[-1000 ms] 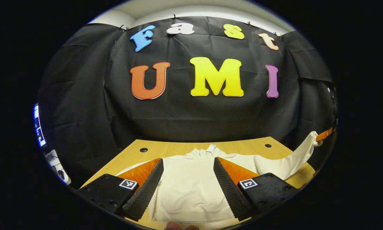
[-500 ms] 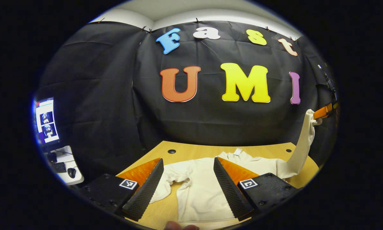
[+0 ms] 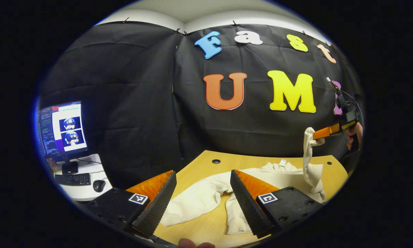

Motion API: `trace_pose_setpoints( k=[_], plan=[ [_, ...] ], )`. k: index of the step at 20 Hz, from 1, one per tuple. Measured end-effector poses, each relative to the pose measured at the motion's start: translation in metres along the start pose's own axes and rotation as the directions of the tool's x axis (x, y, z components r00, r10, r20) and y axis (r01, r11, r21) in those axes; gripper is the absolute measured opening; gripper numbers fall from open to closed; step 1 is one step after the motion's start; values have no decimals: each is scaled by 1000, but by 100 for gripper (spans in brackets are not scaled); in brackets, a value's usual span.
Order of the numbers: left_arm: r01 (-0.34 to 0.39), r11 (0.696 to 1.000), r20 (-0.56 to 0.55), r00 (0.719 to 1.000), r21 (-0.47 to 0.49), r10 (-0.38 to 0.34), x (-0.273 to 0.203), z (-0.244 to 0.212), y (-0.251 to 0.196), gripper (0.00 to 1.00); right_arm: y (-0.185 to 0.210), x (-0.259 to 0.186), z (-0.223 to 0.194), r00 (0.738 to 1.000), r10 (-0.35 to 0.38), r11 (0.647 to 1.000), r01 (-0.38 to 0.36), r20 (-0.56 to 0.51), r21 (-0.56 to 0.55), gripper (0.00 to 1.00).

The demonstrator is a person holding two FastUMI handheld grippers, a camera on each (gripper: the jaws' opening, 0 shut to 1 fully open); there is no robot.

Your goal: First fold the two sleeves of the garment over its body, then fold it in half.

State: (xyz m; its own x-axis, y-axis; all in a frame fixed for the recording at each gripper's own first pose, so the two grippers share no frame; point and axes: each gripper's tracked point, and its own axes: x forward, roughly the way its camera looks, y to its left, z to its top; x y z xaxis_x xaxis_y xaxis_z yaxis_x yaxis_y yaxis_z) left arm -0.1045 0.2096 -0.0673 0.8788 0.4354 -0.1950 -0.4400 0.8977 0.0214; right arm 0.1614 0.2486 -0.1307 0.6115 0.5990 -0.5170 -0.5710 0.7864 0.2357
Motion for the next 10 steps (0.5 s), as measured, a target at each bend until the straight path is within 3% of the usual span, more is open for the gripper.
trace_pose_setpoints(
  k=[3,7,10],
  plan=[
    [-37,999,-14,999,-13,37,-1,-2,22,99,38,72,-34,997,33,994,-39,-64,-99,0],
    [-63,998,-38,997,-8,62,-7,-7,40,100,77,154,-82,990,36,996,-47,-135,-79,2],
    [-88,996,-58,994,-5,87,-10,-13,56,99,96,191,-108,985,33,998,-42,-170,-55,2]
  ],
)
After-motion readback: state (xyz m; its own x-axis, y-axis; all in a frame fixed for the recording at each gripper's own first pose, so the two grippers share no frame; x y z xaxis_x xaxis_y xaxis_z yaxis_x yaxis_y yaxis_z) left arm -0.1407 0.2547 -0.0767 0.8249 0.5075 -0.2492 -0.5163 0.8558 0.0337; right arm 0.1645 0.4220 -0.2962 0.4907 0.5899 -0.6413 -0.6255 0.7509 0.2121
